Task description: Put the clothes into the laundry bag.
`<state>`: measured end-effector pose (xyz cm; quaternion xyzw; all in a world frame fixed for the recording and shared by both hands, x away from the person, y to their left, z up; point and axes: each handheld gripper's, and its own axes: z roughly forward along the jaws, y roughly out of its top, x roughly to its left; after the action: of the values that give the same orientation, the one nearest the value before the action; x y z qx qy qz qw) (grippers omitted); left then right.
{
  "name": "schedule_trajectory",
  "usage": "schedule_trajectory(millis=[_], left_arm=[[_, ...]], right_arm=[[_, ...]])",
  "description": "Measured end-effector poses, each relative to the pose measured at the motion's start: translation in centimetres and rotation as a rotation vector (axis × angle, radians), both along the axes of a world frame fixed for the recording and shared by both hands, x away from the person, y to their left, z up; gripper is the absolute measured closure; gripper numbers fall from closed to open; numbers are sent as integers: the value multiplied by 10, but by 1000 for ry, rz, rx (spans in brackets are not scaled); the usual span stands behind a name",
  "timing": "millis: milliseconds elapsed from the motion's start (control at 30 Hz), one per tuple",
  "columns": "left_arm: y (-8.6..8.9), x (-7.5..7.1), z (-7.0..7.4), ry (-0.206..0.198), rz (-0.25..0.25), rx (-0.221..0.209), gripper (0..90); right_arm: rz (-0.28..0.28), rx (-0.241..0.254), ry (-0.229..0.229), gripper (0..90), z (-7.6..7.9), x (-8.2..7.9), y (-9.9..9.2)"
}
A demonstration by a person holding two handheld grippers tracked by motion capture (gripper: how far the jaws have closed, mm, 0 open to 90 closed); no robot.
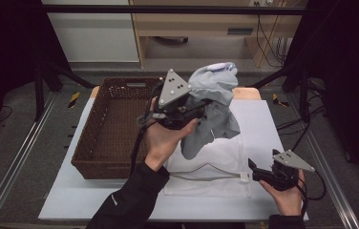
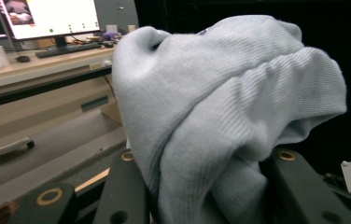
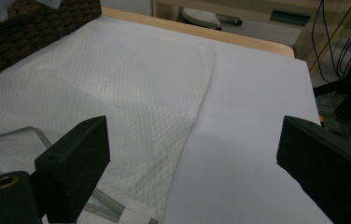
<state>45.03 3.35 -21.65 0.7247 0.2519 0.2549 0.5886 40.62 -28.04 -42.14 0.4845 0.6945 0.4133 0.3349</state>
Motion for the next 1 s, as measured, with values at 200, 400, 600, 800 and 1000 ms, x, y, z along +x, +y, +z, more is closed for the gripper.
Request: schedule_trajectory(millis=[200,400,600,800,1000], left_arm=[[-21,3,-24,25,-48,24,629],[-29,10,-44,64,-56,40,628],[-44,16,-74,108,-69,84,628],[-55,24,-105,159,-86,121,624],[-62,29,-134,201,-112,146,607]], right_arm=[[-17,-38,7,110,-4,1,0],[-13,-21,33,122,-6,2,-2],[-30,-8,24,93,-7,2,-5],[-36,6,28,96,-7,1,-8],[-28,14,26,111,-7,1,-8]])
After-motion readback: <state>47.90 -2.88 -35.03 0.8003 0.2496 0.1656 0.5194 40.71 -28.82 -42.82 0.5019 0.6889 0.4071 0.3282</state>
